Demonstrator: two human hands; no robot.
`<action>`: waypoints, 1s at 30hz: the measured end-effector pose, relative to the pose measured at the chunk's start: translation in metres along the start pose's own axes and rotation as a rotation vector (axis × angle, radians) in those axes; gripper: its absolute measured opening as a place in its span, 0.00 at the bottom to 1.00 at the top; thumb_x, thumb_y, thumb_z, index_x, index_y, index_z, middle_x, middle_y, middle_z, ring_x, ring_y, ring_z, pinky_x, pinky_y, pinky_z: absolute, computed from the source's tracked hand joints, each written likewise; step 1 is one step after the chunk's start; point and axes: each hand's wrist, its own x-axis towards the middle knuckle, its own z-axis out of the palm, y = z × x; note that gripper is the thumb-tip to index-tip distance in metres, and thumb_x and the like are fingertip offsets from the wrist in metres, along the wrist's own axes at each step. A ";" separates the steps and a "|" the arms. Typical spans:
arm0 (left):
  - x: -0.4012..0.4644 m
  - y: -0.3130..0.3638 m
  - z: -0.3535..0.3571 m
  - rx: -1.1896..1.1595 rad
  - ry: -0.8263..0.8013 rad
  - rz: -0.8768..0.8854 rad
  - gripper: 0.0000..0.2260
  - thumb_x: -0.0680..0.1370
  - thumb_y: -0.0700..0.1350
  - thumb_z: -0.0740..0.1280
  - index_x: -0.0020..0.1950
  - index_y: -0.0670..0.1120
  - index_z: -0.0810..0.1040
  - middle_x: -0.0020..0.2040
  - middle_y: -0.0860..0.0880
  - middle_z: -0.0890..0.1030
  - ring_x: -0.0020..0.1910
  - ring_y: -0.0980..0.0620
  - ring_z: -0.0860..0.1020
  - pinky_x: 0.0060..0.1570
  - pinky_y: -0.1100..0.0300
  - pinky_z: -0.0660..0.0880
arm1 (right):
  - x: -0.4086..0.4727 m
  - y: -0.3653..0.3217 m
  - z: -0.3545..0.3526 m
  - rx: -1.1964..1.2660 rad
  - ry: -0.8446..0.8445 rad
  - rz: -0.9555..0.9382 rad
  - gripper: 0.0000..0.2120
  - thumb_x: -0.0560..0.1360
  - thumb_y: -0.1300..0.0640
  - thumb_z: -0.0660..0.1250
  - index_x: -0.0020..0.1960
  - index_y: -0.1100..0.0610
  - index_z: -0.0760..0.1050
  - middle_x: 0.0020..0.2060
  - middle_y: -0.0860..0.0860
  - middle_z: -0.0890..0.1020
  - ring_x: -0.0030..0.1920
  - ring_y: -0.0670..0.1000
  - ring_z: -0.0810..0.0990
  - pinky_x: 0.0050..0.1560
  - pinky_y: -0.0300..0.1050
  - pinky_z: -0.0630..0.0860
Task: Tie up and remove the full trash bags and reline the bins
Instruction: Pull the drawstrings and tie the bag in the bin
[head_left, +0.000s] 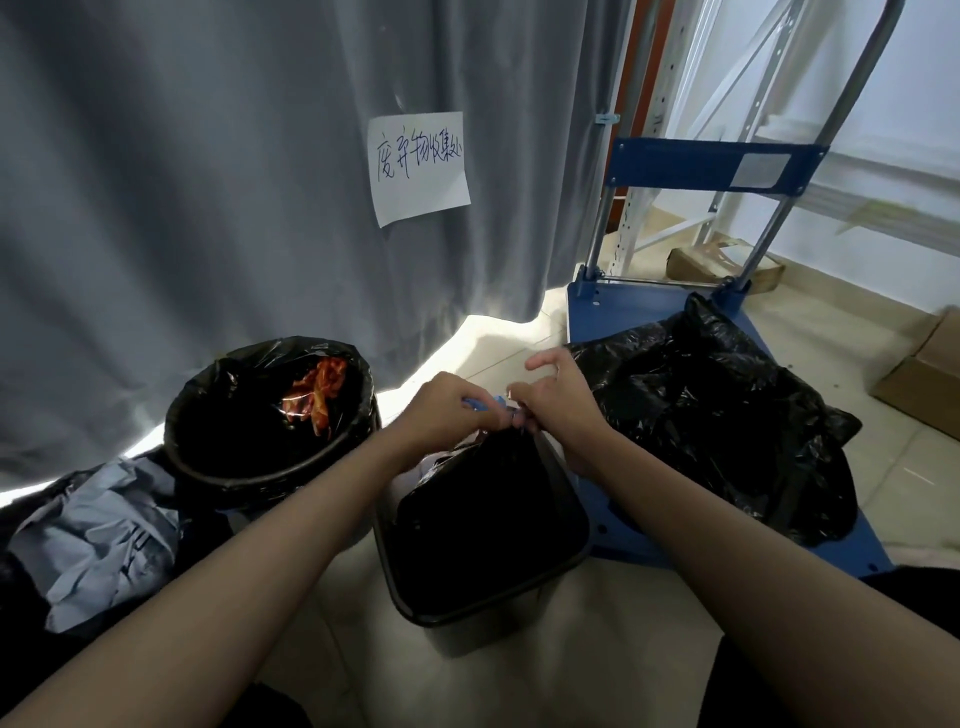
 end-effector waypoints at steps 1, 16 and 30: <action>-0.001 0.000 -0.005 -0.087 -0.049 -0.092 0.02 0.71 0.44 0.75 0.40 0.47 0.87 0.30 0.54 0.78 0.30 0.56 0.69 0.33 0.66 0.65 | 0.000 0.000 0.000 -0.031 -0.015 -0.046 0.11 0.72 0.69 0.66 0.49 0.58 0.70 0.28 0.56 0.75 0.28 0.53 0.73 0.28 0.43 0.70; 0.004 -0.012 -0.015 -0.392 -0.178 -0.456 0.11 0.75 0.43 0.73 0.33 0.43 0.81 0.27 0.48 0.65 0.24 0.52 0.63 0.21 0.63 0.60 | -0.008 0.015 0.004 -0.539 -0.079 -0.329 0.10 0.65 0.52 0.80 0.36 0.56 0.82 0.29 0.47 0.81 0.32 0.44 0.79 0.41 0.43 0.79; 0.003 -0.010 -0.028 -0.102 -0.062 -0.205 0.09 0.72 0.43 0.76 0.46 0.38 0.84 0.32 0.52 0.79 0.33 0.59 0.73 0.33 0.69 0.69 | -0.008 -0.002 -0.008 -0.672 -0.171 -0.257 0.07 0.69 0.61 0.76 0.36 0.58 0.79 0.30 0.50 0.79 0.33 0.47 0.75 0.33 0.29 0.70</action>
